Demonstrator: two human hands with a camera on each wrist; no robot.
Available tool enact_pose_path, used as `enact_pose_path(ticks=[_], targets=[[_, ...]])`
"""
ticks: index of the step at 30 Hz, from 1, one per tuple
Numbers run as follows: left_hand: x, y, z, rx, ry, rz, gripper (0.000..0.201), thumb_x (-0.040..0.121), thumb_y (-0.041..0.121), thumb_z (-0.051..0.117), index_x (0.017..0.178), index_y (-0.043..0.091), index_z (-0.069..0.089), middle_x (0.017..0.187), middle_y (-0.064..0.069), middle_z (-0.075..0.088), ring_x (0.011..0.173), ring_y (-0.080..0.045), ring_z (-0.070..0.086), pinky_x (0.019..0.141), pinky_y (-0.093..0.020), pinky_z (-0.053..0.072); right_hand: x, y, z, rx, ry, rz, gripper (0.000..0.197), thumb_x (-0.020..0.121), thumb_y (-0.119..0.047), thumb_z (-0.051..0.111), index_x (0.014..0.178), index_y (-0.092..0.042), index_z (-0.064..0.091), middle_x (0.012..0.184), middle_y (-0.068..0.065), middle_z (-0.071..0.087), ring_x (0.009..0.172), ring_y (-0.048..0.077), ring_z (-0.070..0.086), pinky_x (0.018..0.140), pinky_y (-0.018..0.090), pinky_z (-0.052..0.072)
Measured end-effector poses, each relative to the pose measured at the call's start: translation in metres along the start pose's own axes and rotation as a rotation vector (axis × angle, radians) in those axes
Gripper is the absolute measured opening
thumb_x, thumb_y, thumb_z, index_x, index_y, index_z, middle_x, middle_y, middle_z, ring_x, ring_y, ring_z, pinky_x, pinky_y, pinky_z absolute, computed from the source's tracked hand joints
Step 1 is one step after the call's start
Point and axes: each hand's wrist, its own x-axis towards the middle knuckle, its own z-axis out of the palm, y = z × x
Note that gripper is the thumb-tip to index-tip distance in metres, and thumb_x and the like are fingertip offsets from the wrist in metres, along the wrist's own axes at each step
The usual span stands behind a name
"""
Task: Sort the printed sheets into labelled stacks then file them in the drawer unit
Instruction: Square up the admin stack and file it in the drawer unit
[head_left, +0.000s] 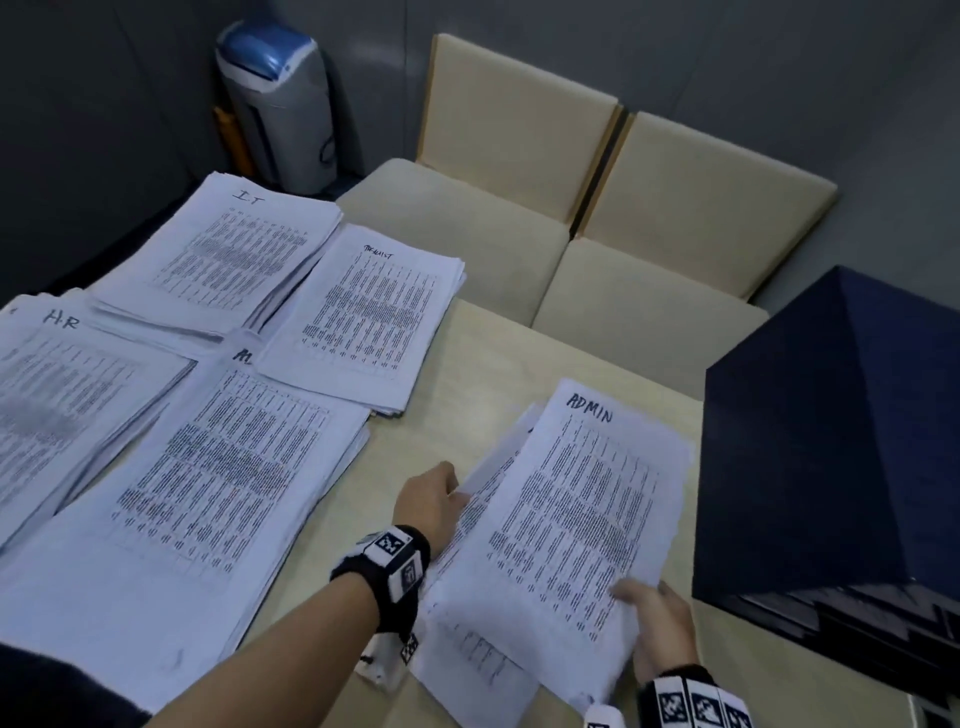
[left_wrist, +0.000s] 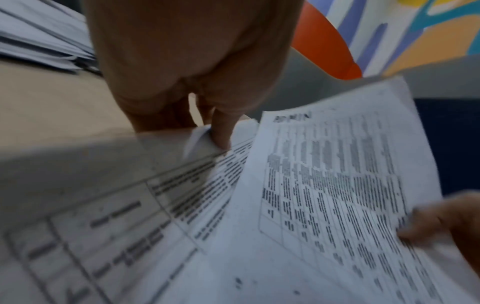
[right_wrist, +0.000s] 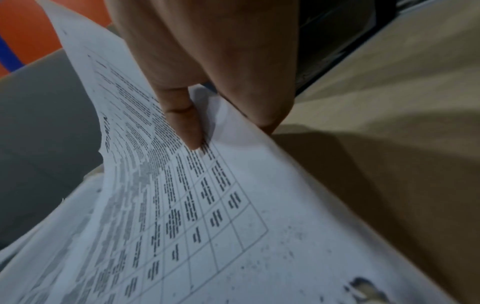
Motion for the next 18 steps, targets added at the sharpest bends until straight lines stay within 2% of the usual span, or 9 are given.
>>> enact_pose_path(ticks=[3,6,8,9,10,11,14,16,18], targets=[[-0.01,0.002,-0.005,-0.356,0.064,-0.077,0.032,0.089,0.011,0.07,0.074,0.015,0.042,0.065,-0.004,0.045,0.054,-0.018,0.039,0.05,-0.027,0.033,-0.002,0.004,-0.005,0.124,-0.063,0.065,0.027,0.082,0.015,0.059,0.108,0.008,0.065,0.102,0.028,0.071,0.094,0.045,0.068,0.087,0.053,0.054],[-0.02,0.005,-0.012,-0.645,0.076,-0.142,0.034,0.078,-0.002,0.077,0.079,0.012,0.046,0.064,-0.002,0.049,0.052,-0.017,0.044,0.05,-0.025,0.04,-0.002,0.008,-0.006,0.166,-0.11,0.074,0.034,0.083,0.012,0.065,0.117,0.006,0.063,0.114,0.03,0.07,0.104,0.048,0.068,0.095,0.06,0.052],[-0.022,0.006,-0.017,-0.776,0.018,-0.157,0.035,0.072,-0.004,0.082,0.091,0.004,0.053,0.079,-0.006,0.067,0.064,-0.024,0.064,0.066,-0.032,0.055,-0.004,0.008,-0.005,0.208,-0.164,0.043,0.032,0.089,0.004,0.067,0.12,-0.004,0.066,0.114,0.02,0.074,0.105,0.041,0.07,0.098,0.056,0.052],[-0.023,0.005,-0.019,-0.81,-0.026,-0.147,0.04,0.069,-0.003,0.084,0.1,0.002,0.058,0.09,-0.009,0.073,0.076,-0.028,0.071,0.077,-0.04,0.059,-0.004,0.007,-0.005,0.213,-0.192,0.026,0.029,0.092,0.001,0.067,0.119,-0.008,0.067,0.113,0.016,0.075,0.105,0.038,0.07,0.099,0.055,0.051],[-0.024,0.006,-0.021,-0.816,-0.07,-0.129,0.046,0.069,0.0,0.085,0.108,0.004,0.063,0.096,-0.01,0.076,0.084,-0.028,0.074,0.083,-0.045,0.059,-0.005,0.004,-0.004,0.206,-0.212,0.019,0.027,0.093,-0.001,0.066,0.118,-0.011,0.068,0.113,0.014,0.075,0.105,0.037,0.07,0.099,0.055,0.051],[-0.025,0.007,-0.022,-0.797,-0.096,-0.1,0.046,0.071,0.005,0.086,0.112,0.007,0.066,0.097,-0.008,0.077,0.087,-0.026,0.075,0.083,-0.044,0.059,-0.007,0.001,-0.002,0.193,-0.233,0.02,0.027,0.093,-0.001,0.067,0.118,-0.01,0.068,0.112,0.014,0.076,0.104,0.037,0.071,0.099,0.056,0.052],[-0.028,0.009,-0.026,-0.727,-0.105,-0.06,0.024,0.087,0.026,0.076,0.108,0.015,0.07,0.091,0.0,0.078,0.077,-0.015,0.075,0.065,-0.027,0.056,-0.007,-0.005,-0.002,0.146,-0.258,0.014,0.028,0.089,0.004,0.069,0.116,-0.002,0.068,0.108,0.018,0.076,0.099,0.037,0.073,0.088,0.049,0.057],[-0.026,0.007,-0.028,-0.628,-0.066,-0.072,0.024,0.099,0.033,0.058,0.099,0.012,0.07,0.072,0.009,0.07,0.054,-0.006,0.064,0.052,-0.02,0.045,-0.004,-0.005,-0.004,0.127,-0.226,0.03,0.031,0.085,0.005,0.073,0.115,0.001,0.067,0.107,0.02,0.076,0.097,0.037,0.073,0.086,0.047,0.057],[-0.021,0.0,-0.026,-0.554,-0.01,-0.086,0.031,0.102,0.031,0.051,0.078,0.017,0.065,0.047,0.014,0.053,0.041,-0.002,0.045,0.049,-0.021,0.035,0.001,-0.001,-0.006,0.093,-0.209,0.044,0.031,0.084,0.005,0.073,0.114,0.004,0.068,0.106,0.021,0.076,0.098,0.038,0.073,0.091,0.05,0.056]])
